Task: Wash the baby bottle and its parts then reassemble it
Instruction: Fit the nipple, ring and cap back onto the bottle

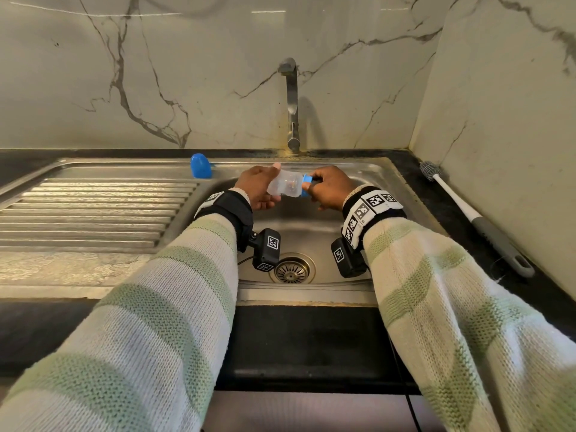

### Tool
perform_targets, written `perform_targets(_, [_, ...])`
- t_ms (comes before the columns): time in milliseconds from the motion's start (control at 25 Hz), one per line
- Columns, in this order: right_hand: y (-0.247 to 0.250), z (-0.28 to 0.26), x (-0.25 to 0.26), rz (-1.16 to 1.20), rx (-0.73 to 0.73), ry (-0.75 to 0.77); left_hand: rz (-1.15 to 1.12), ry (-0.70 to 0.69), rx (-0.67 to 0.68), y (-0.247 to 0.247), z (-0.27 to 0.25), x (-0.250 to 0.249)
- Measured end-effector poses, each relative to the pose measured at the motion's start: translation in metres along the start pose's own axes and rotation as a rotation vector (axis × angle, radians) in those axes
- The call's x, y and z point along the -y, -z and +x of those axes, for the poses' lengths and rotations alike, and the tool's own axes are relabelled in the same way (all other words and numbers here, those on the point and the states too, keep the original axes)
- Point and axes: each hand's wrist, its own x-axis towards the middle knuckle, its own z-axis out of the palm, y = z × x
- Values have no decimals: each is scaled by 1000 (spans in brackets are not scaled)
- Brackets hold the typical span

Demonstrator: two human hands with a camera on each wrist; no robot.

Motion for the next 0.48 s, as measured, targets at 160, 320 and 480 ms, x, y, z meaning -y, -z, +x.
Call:
perform_targets(160, [4,1,5,8,-36,-5,-115,-77,52,1,1,-1])
perform_targets(320, [9,-1,6,15,-44,13,-141,-124,149,6,2,1])
perform_targets(480, [10,-1,4,14,-16,2,-99,-150,185,10,3,3])
